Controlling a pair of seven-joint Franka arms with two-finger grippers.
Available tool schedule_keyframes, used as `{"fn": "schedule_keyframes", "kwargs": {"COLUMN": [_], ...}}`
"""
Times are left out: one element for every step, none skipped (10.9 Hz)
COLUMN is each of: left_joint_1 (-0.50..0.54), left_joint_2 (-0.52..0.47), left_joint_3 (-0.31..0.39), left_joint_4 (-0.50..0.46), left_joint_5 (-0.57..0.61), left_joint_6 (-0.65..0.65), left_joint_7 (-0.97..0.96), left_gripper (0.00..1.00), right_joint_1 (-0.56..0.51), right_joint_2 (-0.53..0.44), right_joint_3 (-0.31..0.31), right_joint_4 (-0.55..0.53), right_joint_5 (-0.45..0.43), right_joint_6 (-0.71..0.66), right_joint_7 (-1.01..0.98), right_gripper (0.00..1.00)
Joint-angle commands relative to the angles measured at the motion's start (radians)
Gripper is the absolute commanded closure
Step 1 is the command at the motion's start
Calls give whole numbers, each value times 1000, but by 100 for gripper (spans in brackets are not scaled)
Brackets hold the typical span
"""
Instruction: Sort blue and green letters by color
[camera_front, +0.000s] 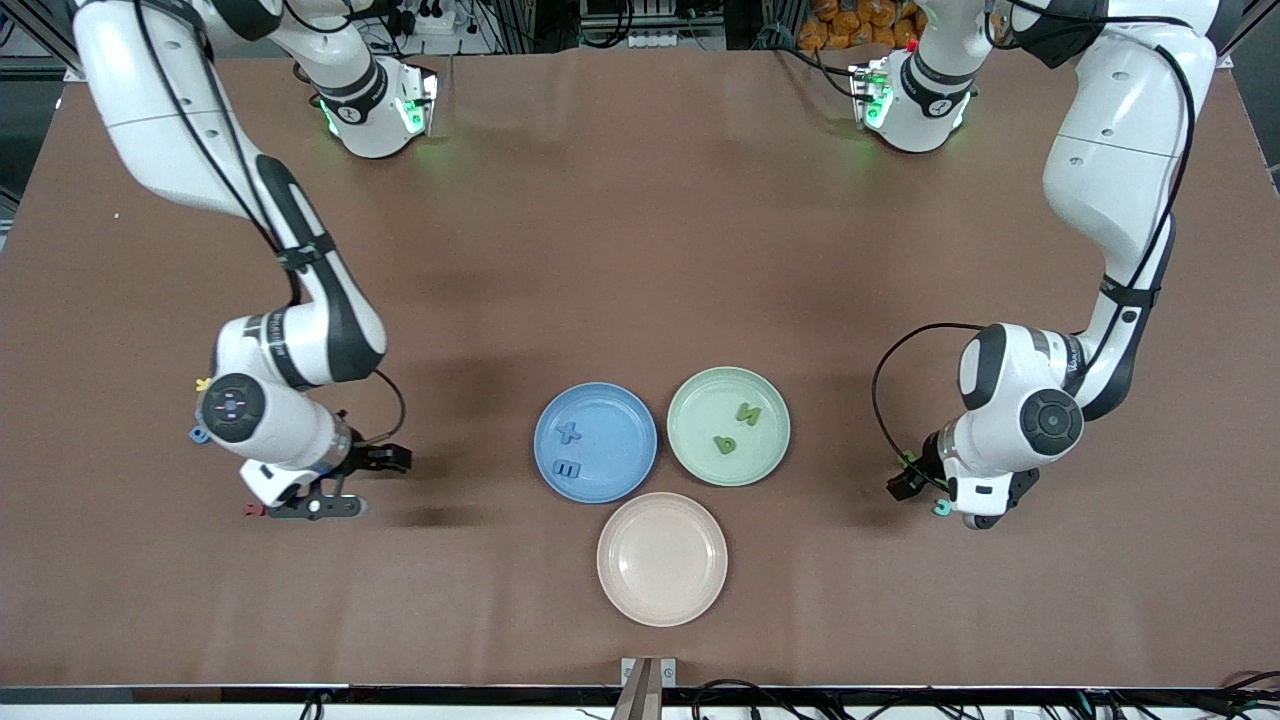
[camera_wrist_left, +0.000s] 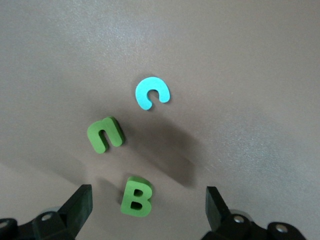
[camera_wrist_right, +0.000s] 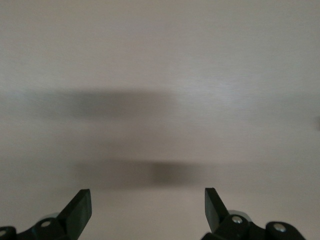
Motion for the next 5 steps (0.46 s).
{"fn": "schedule_keyframes", "kwargs": {"left_joint_1": [-5, -7, -7, -11, -16], "left_joint_2": [1, 1, 1, 1, 1], "left_joint_3": [1, 1, 1, 1, 1], "left_joint_4": [-41, -43, -44, -50, -51], "left_joint_5": [11, 11, 12, 17, 17], "left_joint_6": [71, 76, 76, 76, 76], "left_joint_7": [-46, -50, -51, -51, -51], "left_gripper": [0, 0, 0, 0, 0], "right_joint_1": [-99, -161, -221, -261, -281], "right_joint_2": [-59, -59, -60, -72, -92], "right_joint_3": [13, 12, 12, 12, 9], "right_joint_4": [-70, -84, -87, -99, -128], "right_joint_5": [-2, -2, -2, -2, -5], "right_joint_6": [-3, -3, -5, -20, -22], "right_joint_7": [-210, -317, -424, -489, -520], "right_gripper": [0, 0, 0, 0, 0]}}
